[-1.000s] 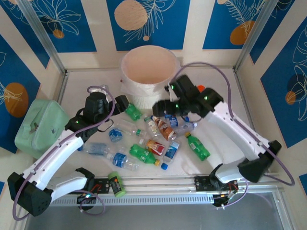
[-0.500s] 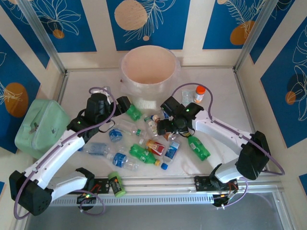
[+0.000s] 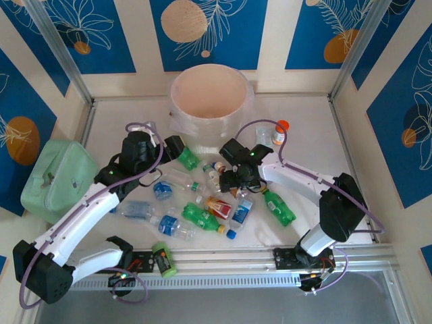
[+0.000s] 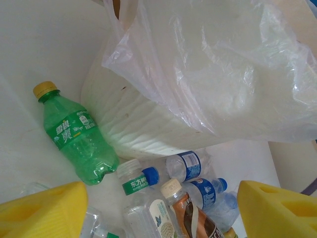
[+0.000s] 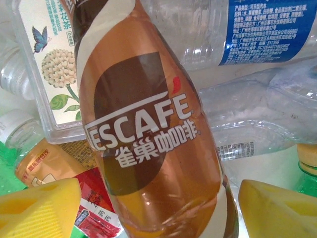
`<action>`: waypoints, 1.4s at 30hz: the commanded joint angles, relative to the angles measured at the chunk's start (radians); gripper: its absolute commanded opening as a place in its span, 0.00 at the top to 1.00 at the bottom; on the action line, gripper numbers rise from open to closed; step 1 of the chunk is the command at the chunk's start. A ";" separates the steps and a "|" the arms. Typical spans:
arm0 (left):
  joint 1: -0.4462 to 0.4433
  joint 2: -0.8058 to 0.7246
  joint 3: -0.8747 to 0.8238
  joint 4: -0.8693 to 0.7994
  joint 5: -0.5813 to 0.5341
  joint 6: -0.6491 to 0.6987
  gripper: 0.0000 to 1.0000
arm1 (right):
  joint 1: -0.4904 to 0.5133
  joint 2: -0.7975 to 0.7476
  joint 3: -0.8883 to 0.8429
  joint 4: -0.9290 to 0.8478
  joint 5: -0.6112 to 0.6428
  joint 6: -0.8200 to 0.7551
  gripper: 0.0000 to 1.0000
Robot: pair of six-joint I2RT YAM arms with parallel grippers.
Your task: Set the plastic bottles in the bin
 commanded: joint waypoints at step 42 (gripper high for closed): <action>-0.006 0.135 0.192 -0.027 0.518 -0.098 0.15 | 0.119 -0.290 0.151 0.073 -0.167 -0.049 0.41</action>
